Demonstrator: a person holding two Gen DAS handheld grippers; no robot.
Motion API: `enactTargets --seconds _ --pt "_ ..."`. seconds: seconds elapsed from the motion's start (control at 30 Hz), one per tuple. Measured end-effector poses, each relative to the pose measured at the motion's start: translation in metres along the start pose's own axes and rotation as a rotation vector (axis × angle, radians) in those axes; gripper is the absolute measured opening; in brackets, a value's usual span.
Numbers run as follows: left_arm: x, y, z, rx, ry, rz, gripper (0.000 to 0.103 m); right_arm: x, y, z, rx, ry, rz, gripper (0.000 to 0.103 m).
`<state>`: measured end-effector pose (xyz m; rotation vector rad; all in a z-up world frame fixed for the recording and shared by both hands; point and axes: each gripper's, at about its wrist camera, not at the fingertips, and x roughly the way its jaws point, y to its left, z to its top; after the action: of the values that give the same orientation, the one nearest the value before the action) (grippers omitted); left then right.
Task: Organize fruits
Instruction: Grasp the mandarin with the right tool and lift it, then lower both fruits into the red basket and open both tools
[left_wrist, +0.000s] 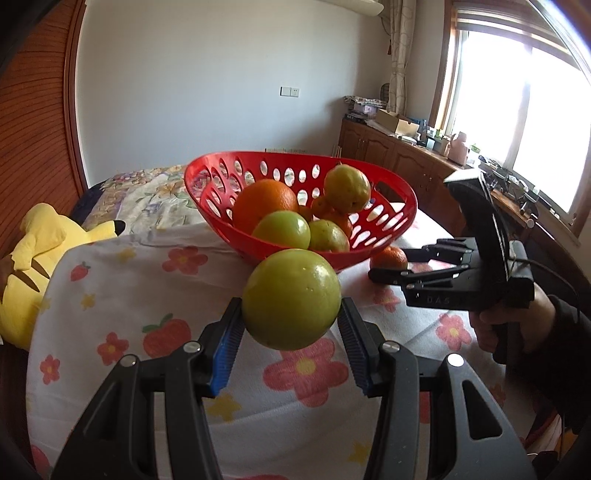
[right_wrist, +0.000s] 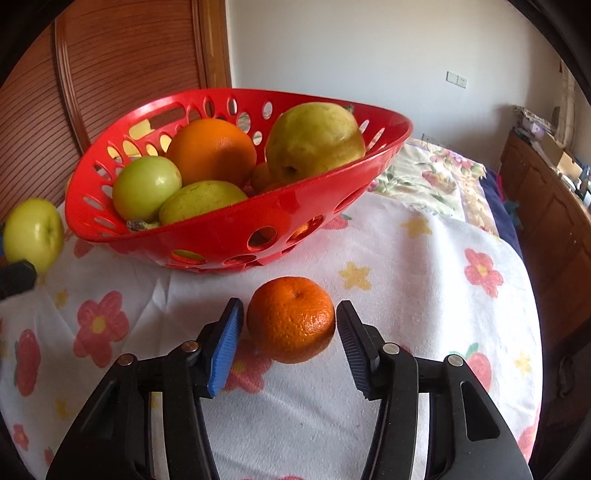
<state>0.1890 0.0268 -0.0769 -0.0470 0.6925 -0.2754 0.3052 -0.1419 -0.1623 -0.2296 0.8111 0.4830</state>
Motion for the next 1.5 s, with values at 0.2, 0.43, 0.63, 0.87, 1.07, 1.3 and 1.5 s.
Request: enactTargets --seconds 0.2,0.43,0.63,0.87,1.07,1.3,1.5 --pt "-0.002 0.006 0.009 -0.003 -0.016 0.014 0.050 0.001 0.000 -0.001 -0.012 0.005 0.002 0.046" --pt "-0.006 0.009 0.020 0.007 -0.038 0.017 0.050 -0.014 -0.003 -0.015 0.001 0.000 0.024 0.046" --pt "-0.009 0.008 0.031 0.014 -0.059 0.009 0.050 -0.042 -0.008 -0.020 0.020 -0.045 0.029 0.046" --pt "-0.011 0.007 0.045 0.028 -0.081 0.019 0.050 -0.076 -0.010 -0.004 0.008 -0.128 0.026 0.046" --pt "-0.006 0.014 0.060 0.018 -0.076 0.004 0.050 -0.093 -0.006 0.019 -0.013 -0.213 0.021 0.046" --pt "0.004 0.017 0.081 0.033 -0.077 0.037 0.050 -0.081 0.002 0.048 -0.050 -0.228 0.034 0.046" --pt "0.025 0.026 0.095 0.028 -0.062 0.052 0.050 -0.061 0.008 0.063 -0.093 -0.211 0.040 0.046"
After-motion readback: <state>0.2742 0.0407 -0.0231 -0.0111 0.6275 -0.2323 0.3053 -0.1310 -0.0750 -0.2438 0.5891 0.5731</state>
